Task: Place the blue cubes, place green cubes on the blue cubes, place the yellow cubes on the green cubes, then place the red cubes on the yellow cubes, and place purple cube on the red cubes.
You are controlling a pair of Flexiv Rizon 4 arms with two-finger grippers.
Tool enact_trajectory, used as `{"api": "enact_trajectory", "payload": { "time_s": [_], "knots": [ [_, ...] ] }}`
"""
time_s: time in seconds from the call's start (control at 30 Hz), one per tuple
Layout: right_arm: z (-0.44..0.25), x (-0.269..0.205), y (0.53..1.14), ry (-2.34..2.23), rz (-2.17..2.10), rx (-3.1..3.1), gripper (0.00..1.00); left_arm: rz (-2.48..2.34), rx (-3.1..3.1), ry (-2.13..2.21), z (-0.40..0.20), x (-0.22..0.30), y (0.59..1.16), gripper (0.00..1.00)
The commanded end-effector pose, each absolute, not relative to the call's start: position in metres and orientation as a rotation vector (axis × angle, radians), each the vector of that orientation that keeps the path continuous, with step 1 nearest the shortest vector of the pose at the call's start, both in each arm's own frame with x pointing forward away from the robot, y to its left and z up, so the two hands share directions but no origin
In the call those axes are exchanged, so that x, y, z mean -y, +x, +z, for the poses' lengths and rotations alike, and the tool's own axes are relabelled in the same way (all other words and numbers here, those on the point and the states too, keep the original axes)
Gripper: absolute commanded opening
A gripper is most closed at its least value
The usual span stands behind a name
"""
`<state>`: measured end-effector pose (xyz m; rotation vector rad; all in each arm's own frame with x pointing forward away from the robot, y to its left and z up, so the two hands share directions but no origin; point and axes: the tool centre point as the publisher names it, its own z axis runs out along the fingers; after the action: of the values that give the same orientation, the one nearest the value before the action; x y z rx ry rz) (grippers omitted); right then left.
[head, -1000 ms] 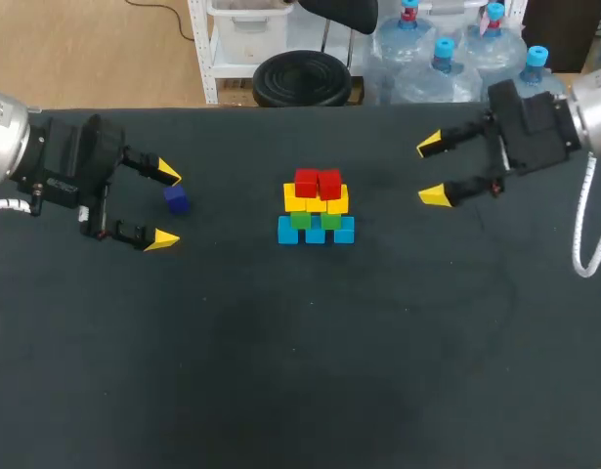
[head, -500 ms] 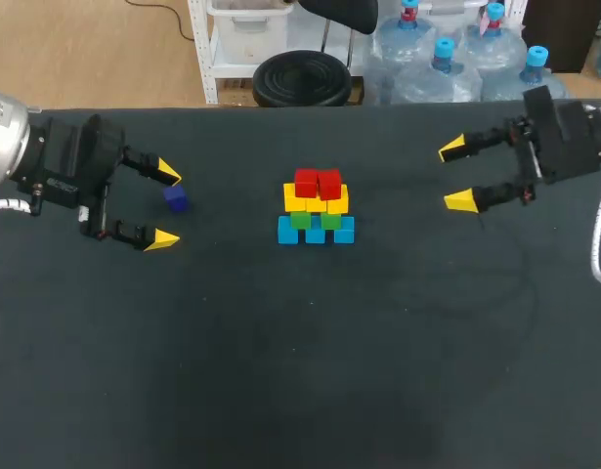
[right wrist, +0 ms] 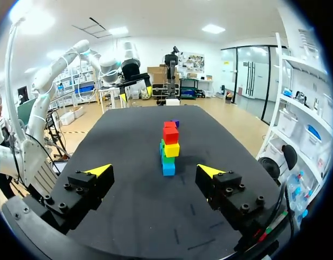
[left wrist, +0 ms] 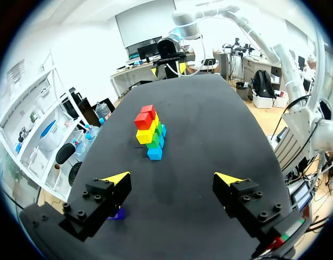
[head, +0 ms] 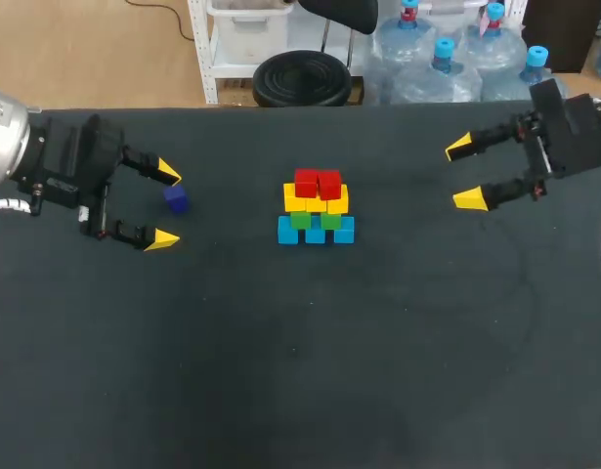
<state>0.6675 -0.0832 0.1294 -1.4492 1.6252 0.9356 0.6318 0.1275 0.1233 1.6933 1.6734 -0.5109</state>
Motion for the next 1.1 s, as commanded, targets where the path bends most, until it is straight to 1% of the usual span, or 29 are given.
{"api": "enact_trajectory", "payload": {
  "time_s": [0.03,0.3,0.63,0.83,1.1],
  "knots": [
    [0.129,0.083,0.667,-1.448,0.935,-1.624,1.00,-0.515,-1.642,1.679,0.116,-0.146,0.636,1.00],
    [0.129,0.083,0.667,-1.448,0.935,-1.624,1.00,-0.404,-1.716,1.615,0.102,-0.165,0.660,1.00],
    [0.129,0.083,0.667,-1.448,0.935,-1.624,1.00,-0.330,-1.819,1.379,0.079,-0.154,0.677,1.00],
    [0.129,0.083,0.667,-1.448,0.935,-1.624,1.00,-0.312,-1.806,1.364,0.068,-0.155,0.689,1.00],
    [0.129,0.083,0.667,-1.448,0.935,-1.624,1.00,-0.267,-1.798,1.349,0.065,-0.168,0.701,1.00]
  ]
}}
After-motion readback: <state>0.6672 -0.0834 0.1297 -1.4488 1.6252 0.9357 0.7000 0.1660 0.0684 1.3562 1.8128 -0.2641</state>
